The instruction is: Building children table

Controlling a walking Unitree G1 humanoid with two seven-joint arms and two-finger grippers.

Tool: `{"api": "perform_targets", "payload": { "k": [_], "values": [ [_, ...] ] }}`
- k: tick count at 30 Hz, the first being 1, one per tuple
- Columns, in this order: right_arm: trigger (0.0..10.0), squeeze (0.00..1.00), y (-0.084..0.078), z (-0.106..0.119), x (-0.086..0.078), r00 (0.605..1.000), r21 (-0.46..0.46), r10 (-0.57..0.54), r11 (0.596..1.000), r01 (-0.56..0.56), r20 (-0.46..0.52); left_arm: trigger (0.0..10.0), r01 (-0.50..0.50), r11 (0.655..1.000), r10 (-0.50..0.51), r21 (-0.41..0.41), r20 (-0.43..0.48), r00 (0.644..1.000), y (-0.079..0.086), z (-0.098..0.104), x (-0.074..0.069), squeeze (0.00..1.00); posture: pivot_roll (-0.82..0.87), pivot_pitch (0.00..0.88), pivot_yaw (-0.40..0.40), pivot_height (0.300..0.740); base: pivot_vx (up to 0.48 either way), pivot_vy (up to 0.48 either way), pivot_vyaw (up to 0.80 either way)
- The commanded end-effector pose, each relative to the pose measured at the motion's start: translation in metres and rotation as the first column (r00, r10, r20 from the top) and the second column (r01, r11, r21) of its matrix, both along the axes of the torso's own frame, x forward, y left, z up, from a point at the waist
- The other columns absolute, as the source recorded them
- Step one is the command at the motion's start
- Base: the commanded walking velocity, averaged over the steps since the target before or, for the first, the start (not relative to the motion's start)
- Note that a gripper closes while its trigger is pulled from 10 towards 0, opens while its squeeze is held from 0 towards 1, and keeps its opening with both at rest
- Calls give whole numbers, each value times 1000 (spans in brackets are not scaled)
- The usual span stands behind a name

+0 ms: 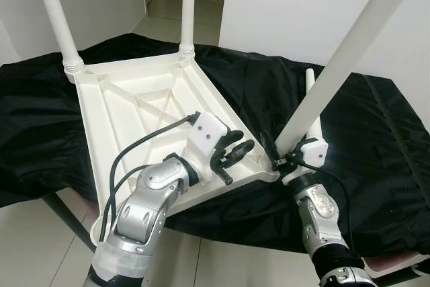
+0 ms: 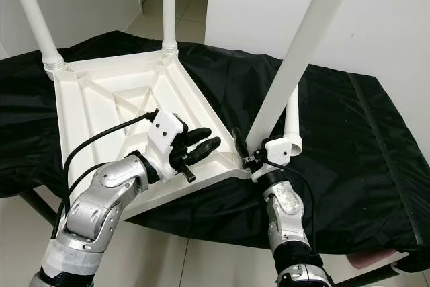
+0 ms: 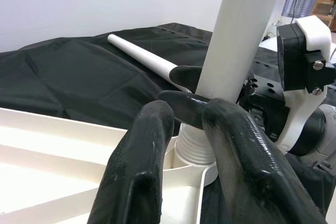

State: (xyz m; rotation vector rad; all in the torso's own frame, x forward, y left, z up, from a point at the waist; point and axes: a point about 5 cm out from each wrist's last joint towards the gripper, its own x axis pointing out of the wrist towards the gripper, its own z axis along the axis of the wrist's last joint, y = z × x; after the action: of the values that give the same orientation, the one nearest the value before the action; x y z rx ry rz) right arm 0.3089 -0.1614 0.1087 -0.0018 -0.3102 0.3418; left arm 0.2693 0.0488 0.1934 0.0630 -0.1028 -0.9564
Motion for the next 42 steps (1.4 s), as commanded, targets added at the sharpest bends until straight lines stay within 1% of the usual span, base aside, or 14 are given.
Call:
{"api": "perform_targets", "payload": {
  "k": [1,2,3,8,12,17,23,24,28,30,33,37,41,42],
  "values": [
    [10000,0,0,-41,-8,968,-40,5,999,-15,-250,10000,-77,997,77,0,9,997,1,1,5,0,25,35,-50,740,0,0,0],
    [10000,0,0,-41,-8,968,-40,5,999,-15,-250,10000,-77,997,77,0,9,997,1,1,5,0,25,35,-50,740,0,0,0],
    [10000,0,1,-40,-2,955,-51,37,997,-54,-294,10000,-75,997,75,1,11,997,1,1,5,0,25,35,-50,740,0,0,0],
    [10000,0,2,-39,0,952,-59,53,996,-74,-302,10000,-75,997,75,1,12,997,1,1,6,0,25,35,-50,740,0,0,0],
    [10000,0,-6,-30,10,946,-47,49,997,-67,-320,10000,-74,997,74,-3,14,997,0,2,6,0,21,31,-53,740,0,0,0],
    [10000,0,-7,-31,10,942,-49,47,997,-67,-333,10000,-76,997,76,-3,14,997,0,2,6,0,21,31,-55,740,0,0,0],
    [10000,0,-10,-26,15,934,-14,43,999,-51,-353,10000,-79,997,79,-5,16,997,0,2,6,0,20,29,-56,740,0,0,0],
    [10000,0,-10,-25,17,929,5,47,999,-49,-368,10000,-79,997,79,-5,17,997,0,2,6,0,20,29,-56,740,0,0,0],
    [10000,0,-10,-24,18,924,15,51,999,-49,-378,10000,-78,997,78,-5,17,997,0,2,7,0,19,27,-55,740,0,0,0],
    [10000,0,-10,-25,20,913,35,70,998,-61,-403,10000,-78,997,78,-5,17,997,-1,2,7,0,21,26,-58,740,0,0,0],
    [10000,0,-10,-25,20,899,27,89,996,-86,-429,10000,-78,997,78,-5,18,997,-1,2,6,0,21,26,-58,740,0,0,0],
    [10000,0,-11,-25,22,892,20,93,995,-95,-443,10000,-77,997,77,-6,19,997,-1,2,6,0,25,18,-63,740,0,0,0],
    [10000,0,-11,-24,25,868,32,114,993,-113,-483,10000,-78,997,78,-6,20,997,-1,2,6,0,26,14,-65,740,0,0,0],
    [10000,0,-10,-23,26,871,12,108,993,-116,-480,10000,-77,997,78,-6,21,997,-1,2,6,0,26,14,-65,740,0,0,0]
  ]
}}
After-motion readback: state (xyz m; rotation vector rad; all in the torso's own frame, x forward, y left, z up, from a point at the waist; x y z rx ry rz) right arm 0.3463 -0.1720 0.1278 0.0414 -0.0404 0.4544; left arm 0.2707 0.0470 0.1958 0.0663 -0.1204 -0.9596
